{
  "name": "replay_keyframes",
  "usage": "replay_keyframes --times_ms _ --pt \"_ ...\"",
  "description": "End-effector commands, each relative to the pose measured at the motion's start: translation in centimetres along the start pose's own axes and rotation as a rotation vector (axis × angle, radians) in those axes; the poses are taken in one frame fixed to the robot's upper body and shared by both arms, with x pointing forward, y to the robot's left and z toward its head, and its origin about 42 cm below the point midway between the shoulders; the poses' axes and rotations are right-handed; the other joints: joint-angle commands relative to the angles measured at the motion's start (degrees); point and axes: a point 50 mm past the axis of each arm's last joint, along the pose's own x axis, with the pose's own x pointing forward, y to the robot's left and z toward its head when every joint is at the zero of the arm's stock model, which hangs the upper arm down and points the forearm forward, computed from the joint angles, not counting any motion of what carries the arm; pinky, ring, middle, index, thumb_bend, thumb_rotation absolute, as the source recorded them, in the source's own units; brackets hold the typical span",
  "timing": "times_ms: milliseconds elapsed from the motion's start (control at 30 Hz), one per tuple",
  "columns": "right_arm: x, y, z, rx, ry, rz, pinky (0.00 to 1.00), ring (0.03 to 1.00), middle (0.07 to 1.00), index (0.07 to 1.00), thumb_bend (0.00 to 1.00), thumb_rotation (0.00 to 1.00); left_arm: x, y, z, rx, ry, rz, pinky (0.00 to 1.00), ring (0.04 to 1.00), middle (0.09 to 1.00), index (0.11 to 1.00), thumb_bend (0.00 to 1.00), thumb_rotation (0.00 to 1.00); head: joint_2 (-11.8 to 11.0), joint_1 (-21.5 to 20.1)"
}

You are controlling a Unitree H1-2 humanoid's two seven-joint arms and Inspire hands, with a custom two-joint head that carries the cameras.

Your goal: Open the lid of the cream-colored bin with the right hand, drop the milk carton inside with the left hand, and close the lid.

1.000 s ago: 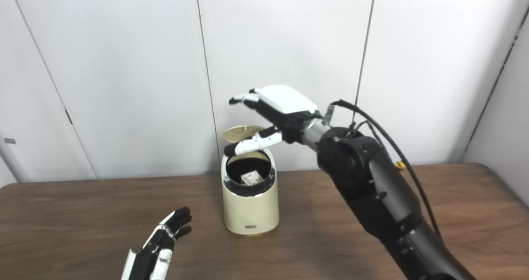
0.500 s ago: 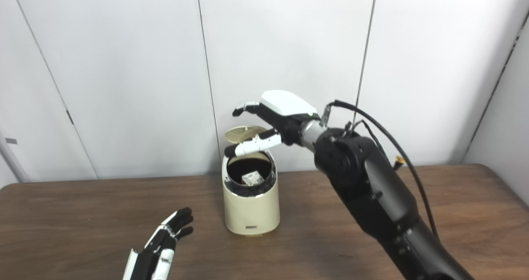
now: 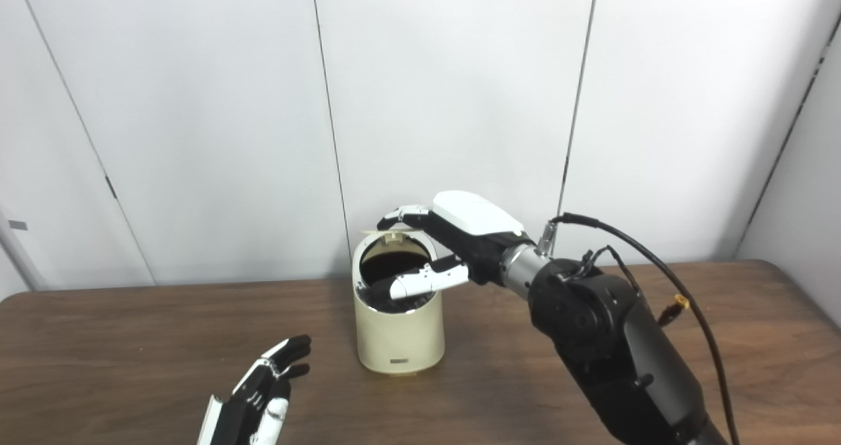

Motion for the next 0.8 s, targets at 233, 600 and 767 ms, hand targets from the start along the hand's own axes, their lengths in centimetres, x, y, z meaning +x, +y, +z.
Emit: replay_keyframes --times_ms 233,600,767 --pt "-1.2 -1.1 -0.2 -0.009 -0.038 -0.037 0.89 0.893 0.829 0.811 0.82 0.89 -1.9 -0.5 -1.2 -0.008 0.063 0.002 0.8 0.851 0.849 0.838 0.27 0.73 0.7 0.1" --pt "-2.4 0.4 -1.6 0.019 -0.015 0.014 0.88 0.909 0.824 0.809 0.78 0.86 -2.0 -0.7 -0.4 -0.003 0.06 0.012 0.8 0.855 0.849 0.841 0.31 0.76 2.1 1.1" --pt "-2.7 1.1 -2.0 0.01 -0.005 0.041 0.88 0.912 0.827 0.814 0.78 0.89 -2.1 -0.9 0.0 -0.008 0.058 0.015 0.81 0.858 0.851 0.842 0.29 0.75 2.7 1.4"
